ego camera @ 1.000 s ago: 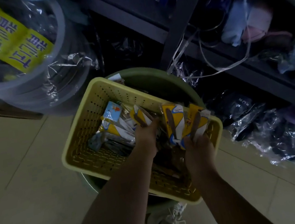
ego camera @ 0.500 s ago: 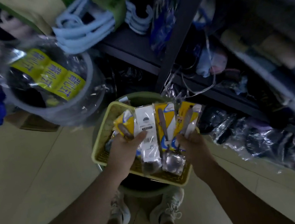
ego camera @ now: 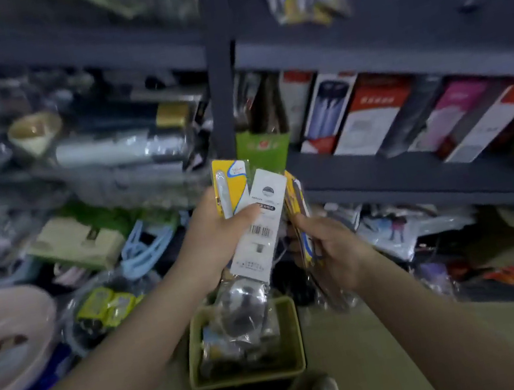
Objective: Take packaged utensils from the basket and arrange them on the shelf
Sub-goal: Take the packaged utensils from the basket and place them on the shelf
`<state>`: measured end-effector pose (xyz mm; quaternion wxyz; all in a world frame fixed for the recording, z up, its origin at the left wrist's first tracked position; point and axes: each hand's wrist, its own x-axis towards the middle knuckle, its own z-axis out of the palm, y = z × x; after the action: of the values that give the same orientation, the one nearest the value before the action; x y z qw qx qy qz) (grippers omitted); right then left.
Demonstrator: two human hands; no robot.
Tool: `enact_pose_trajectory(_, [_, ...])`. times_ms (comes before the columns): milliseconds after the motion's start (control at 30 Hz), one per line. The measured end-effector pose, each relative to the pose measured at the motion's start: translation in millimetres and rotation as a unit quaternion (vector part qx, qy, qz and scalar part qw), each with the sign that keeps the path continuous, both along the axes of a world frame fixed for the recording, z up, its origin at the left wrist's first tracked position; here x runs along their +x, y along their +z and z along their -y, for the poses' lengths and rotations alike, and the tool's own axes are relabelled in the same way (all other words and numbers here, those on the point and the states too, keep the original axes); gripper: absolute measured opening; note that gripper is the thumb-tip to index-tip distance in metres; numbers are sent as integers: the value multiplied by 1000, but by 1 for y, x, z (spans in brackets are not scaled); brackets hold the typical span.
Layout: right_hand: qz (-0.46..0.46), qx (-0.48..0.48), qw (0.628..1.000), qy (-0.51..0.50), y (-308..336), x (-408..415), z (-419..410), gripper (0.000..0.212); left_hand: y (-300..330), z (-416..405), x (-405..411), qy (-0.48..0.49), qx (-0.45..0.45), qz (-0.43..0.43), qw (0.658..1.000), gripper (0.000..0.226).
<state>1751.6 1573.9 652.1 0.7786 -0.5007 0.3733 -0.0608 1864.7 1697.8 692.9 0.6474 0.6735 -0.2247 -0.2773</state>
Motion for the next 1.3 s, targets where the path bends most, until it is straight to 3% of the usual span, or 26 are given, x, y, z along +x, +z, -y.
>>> enact_pose_trajectory(200, [57, -77, 991, -96, 114, -5, 80, 4, 107, 68, 6, -52, -75, 43, 995, 17])
enact_pose_trajectory(267, [78, -140, 982, -100, 147, -1, 112, 4, 137, 96, 9, -75, -95, 42, 992, 18])
enact_pose_trajectory(333, [89, -211, 968, -107, 177, 6, 145, 22, 163, 129, 16, -87, -124, 46, 987, 10])
enact_pose_trajectory(433, [101, -262, 955, -96, 210, 21, 189, 14, 194, 191, 38, -61, -147, 53, 986, 21])
enact_pose_trajectory(533, [90, -262, 957, -87, 222, 38, 232, 11, 201, 256, 78, 2, -137, 34, 990, 10])
enact_pose_trajectory(667, [65, -259, 960, -78, 218, 61, 283, 23, 184, 327, 131, 91, -35, 30, 995, 59])
enact_pose_trajectory(800, [46, -199, 977, -65, 201, 86, 320, 26, 158, 363, 152, 106, 118, 172, 972, 66])
enact_pose_trajectory(933, [57, -228, 970, -65, 190, 117, 336, 26, 149, 352, 148, 31, 303, 374, 876, 68])
enact_pose_trajectory(1000, [66, -241, 966, -66, 188, 130, 338, 22, 151, 334, 141, 19, 286, 417, 863, 62])
enact_pose_trajectory(1067, [72, -268, 959, -63, 185, 143, 338, 16, 156, 313, 129, 11, 217, 476, 852, 43])
enact_pose_trajectory(1133, [56, -388, 920, -34, 183, 152, 336, 16, 162, 292, 117, -13, 168, 515, 841, 30])
enact_pose_trajectory(1200, [-19, -548, 836, 15, 178, 155, 337, 32, 164, 270, 104, -49, 160, 547, 820, 33])
enact_pose_trajectory(1300, [-62, -644, 760, 69, 182, 154, 337, 31, 161, 239, 91, -90, 161, 629, 755, 41])
